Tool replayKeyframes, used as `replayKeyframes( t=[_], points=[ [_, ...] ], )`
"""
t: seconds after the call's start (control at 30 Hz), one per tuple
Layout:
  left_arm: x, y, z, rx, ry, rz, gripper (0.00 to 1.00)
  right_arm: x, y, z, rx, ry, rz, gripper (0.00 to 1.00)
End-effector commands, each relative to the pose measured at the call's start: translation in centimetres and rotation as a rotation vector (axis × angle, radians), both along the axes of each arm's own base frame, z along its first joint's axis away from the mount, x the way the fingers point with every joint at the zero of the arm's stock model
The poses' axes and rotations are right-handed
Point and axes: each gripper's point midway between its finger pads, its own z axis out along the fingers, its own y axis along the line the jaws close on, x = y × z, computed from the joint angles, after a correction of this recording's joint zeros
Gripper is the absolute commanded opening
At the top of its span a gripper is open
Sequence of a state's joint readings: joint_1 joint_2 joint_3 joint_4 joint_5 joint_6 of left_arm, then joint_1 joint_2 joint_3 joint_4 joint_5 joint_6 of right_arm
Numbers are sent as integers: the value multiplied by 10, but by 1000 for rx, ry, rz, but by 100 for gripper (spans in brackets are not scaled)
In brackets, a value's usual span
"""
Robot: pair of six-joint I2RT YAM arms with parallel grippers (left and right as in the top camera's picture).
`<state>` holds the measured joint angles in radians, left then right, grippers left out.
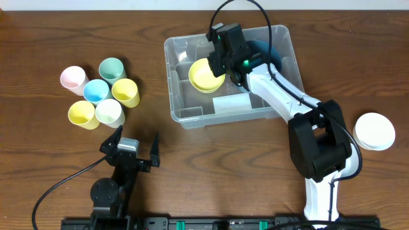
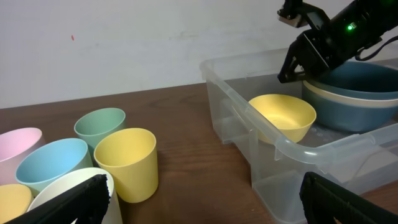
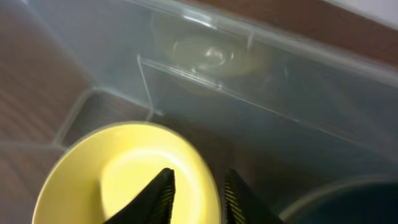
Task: Pack container
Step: 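Lower the yellow bowl into the container's left side and release, then move the right gripper back to the white bowl and grasp it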
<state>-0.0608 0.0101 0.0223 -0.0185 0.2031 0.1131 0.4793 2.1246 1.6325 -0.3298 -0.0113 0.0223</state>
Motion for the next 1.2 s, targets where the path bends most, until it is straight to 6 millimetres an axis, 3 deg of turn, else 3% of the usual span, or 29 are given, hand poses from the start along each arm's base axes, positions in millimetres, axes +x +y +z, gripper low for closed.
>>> replayKeyframes(
  t=[0.0, 0.13, 0.23, 0.3, 0.37, 0.5, 0.77, 1.0, 1.17],
  points=[
    [-1, -3, -15, 18, 41, -19, 98, 2, 8, 47, 41, -27, -5, 34],
    [-1, -3, -15, 18, 41, -19, 98, -15, -2, 113, 46, 5, -26, 53],
    [-1, -3, -16, 18, 42, -19, 98, -39, -21, 157, 55, 51, -73, 68],
    [-1, -3, -15, 18, 41, -19, 98, -54, -42, 174, 61, 94, -135, 84],
    [-1, -3, -15, 18, 41, -19, 98, -69, -68, 182, 67, 150, -209, 91],
    [-1, -3, -15, 18, 41, -19, 98, -96, -131, 179, 58, 288, -391, 99],
    [-1, -3, -15, 18, 41, -19, 98, -145, -248, 151, -25, 550, -785, 99],
    [-1, -3, -15, 18, 41, -19, 98, -170, -314, 128, -3, 612, -981, 99],
    [-1, -3, -16, 18, 42, -19, 98, -193, -354, 87, 30, 618, -1096, 99]
  ],
)
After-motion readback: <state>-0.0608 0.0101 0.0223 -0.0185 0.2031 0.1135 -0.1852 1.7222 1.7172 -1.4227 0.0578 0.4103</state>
